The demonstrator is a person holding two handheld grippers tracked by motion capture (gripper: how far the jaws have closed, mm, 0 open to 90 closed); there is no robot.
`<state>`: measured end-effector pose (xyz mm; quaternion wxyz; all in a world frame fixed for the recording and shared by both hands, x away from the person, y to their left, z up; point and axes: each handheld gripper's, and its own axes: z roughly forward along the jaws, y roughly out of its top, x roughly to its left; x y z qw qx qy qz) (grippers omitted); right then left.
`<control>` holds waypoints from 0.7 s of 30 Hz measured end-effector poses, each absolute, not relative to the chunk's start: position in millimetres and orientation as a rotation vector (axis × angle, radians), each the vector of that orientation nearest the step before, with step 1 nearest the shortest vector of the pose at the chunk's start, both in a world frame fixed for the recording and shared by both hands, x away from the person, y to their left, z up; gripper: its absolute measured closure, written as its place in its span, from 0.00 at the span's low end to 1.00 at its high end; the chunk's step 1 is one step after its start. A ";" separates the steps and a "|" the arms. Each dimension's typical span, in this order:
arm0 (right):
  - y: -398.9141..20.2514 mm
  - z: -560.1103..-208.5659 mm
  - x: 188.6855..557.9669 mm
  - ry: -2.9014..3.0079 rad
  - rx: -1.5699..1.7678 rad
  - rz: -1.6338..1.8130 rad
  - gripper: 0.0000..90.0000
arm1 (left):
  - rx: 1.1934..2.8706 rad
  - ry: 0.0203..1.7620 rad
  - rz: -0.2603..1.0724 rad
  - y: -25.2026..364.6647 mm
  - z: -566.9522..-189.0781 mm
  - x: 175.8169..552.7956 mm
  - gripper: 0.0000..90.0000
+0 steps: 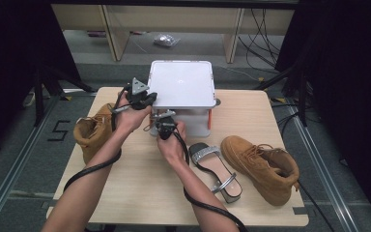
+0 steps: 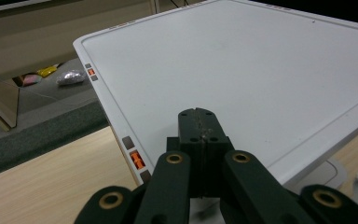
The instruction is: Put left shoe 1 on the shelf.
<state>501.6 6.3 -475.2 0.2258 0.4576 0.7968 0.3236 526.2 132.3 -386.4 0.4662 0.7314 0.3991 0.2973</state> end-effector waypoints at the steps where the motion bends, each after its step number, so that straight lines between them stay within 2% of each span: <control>1: 6.6 -475.0 502.0 2.199 1.264 0.890 1.00 | 1.795 0.980 0.729 132.3 -386.3 526.2 1.00; 16: 9.8 -483.8 506.0 2.247 1.294 0.866 0.97 | 1.788 0.978 0.724 133.1 -386.9 526.5 1.00; 21: 8.8 -479.4 503.8 2.260 1.279 0.871 0.91 | 1.783 0.978 0.727 132.7 -387.5 526.6 1.00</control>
